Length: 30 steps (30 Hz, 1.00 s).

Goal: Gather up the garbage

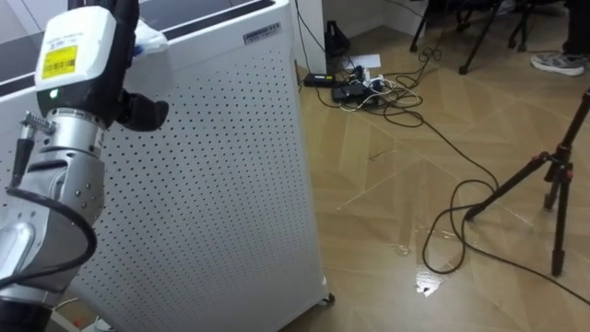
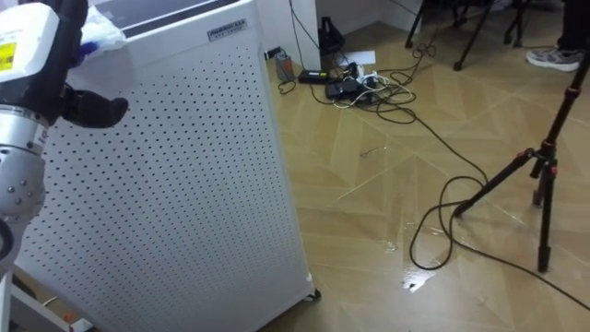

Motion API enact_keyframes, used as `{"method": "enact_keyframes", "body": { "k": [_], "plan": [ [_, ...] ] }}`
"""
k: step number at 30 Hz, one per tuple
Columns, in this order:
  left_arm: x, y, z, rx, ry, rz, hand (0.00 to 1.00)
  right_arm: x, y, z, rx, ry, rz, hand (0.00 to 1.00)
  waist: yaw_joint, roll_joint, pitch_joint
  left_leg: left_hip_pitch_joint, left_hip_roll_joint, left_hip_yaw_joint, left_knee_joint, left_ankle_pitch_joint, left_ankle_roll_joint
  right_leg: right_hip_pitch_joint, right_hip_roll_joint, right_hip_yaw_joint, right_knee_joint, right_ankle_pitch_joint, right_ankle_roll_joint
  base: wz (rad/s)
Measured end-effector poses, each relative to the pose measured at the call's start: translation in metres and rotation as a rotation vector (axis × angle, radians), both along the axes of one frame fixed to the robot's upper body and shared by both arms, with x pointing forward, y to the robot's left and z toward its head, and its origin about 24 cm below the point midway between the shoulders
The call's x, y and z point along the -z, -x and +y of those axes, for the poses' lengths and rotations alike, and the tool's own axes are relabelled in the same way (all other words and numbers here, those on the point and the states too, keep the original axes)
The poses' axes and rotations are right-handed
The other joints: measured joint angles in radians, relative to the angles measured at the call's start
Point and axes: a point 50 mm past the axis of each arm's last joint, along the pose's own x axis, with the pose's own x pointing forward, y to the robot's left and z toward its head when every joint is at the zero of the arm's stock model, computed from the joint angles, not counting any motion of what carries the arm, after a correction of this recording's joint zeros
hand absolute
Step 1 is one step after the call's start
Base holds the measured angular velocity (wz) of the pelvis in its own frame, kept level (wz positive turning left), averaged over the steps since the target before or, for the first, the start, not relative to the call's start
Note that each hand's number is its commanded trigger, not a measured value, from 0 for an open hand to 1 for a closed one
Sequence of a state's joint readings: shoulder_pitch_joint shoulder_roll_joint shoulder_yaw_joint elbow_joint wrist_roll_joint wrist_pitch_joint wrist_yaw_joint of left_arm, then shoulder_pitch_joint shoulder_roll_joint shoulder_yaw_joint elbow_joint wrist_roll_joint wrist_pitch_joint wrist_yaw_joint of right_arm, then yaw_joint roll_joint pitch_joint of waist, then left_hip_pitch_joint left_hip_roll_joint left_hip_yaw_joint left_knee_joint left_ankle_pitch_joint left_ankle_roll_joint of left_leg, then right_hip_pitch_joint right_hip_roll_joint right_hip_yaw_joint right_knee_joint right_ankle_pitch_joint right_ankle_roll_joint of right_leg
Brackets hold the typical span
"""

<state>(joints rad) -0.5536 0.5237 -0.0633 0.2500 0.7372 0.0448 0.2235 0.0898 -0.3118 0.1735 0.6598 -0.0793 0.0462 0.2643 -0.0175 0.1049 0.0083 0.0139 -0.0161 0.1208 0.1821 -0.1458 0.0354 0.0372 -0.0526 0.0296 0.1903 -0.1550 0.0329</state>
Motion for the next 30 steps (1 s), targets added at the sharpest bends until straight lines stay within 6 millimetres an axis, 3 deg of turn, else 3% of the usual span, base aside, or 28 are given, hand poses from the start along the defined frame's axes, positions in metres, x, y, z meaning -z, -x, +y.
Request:
{"method": "enact_keyframes", "body": {
  "k": [9,15,23,30],
  "plan": [
    [0.006,-0.002,0.011,-0.038,-0.023,0.052,0.0,0.0,0.0,0.0,-0.003,0.003,0.001,1.0,0.026,0.002,0.0006,0.0,0.001,-0.003,-0.002,-0.001,0.0,-0.001,0.001,-0.005,-0.001,0.0,0.0,0.01],
    [-0.01,-0.001,0.024,-0.084,-0.048,0.022,0.0,0.0,0.0,-0.001,0.0,0.005,0.0,1.0,0.047,0.011,0.0019,-0.008,0.0,-0.014,0.0,-0.001,0.0,-0.001,-0.001,-0.018,-0.003,0.0,0.0,0.06],
    [-0.021,-0.005,0.039,-0.14,-0.071,0.022,0.0,0.0,0.0,-0.002,0.003,0.012,0.0,1.0,0.047,0.033,-0.0013,-0.011,-0.001,-0.015,-0.001,-0.001,0.001,-0.003,-0.001,-0.024,-0.004,0.0,0.0,0.01],
    [-0.021,-0.007,0.043,-0.15,-0.063,0.03,0.0,0.001,0.003,-0.004,0.013,0.018,0.005,1.0,0.045,0.035,-0.0017,-0.011,-0.001,-0.012,-0.003,-0.002,0.001,-0.003,-0.002,-0.023,-0.005,0.0,0.0,0.0]
  ]
}}
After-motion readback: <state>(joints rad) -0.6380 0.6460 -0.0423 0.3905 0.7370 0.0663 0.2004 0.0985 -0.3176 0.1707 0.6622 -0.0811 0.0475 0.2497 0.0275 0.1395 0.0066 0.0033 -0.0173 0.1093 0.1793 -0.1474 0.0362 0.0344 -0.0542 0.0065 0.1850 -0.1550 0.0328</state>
